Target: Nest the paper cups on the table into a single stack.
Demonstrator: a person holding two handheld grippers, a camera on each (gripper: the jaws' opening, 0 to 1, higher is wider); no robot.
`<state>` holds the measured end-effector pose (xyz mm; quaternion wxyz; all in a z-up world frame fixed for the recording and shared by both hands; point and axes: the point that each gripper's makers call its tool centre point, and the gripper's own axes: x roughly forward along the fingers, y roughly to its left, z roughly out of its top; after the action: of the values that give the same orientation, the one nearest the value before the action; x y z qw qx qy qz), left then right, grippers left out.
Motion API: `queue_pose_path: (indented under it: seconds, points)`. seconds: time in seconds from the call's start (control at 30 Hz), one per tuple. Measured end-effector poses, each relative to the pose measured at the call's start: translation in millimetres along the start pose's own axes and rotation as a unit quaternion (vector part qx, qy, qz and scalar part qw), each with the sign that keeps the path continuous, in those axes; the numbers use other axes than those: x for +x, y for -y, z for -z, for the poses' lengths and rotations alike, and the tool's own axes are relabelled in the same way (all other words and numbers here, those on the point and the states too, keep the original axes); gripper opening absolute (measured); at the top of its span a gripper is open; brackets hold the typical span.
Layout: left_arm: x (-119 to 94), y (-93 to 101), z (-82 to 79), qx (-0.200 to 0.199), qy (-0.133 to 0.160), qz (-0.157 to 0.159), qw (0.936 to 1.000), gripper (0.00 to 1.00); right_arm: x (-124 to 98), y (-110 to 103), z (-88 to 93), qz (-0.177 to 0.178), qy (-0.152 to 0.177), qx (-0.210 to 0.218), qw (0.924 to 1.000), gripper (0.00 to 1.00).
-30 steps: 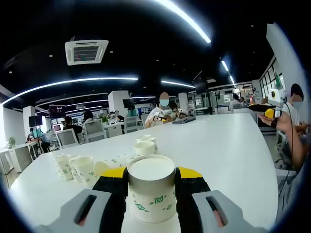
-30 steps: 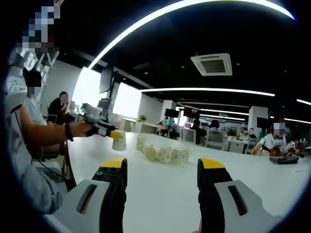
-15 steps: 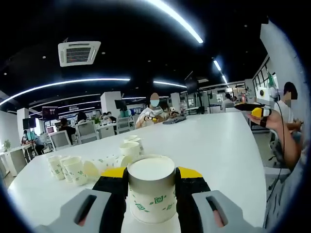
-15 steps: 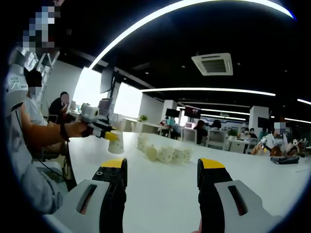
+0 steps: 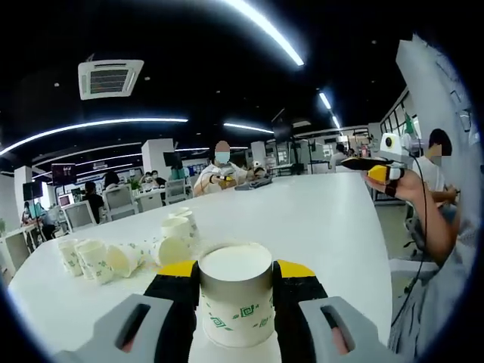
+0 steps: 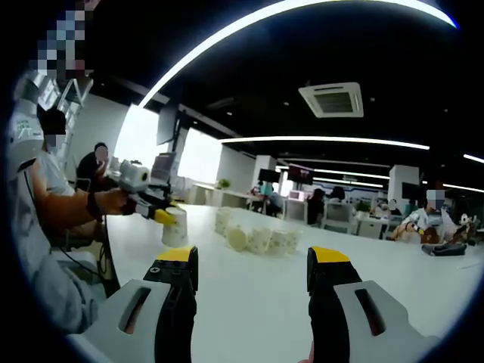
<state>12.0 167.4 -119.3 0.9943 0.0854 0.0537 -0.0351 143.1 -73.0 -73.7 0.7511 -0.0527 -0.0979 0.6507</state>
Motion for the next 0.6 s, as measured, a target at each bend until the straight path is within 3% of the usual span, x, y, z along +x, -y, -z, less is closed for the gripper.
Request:
queue_pose_path:
  seconds: [0.33,0.6]
  points:
    - [0.6,16.9,0.8,0.003,-0.005,0.026,0.9996,0.41,1.4,-2.8,-0.7,-0.004,0.000,-0.002,1.0000,0.61]
    - [-2.3,46.2,4.6,-0.001,-0.008,0.051,0.9987,0.41,0.8,-1.8,-0.3,-0.003,0.000,-0.002,1.0000,0.61]
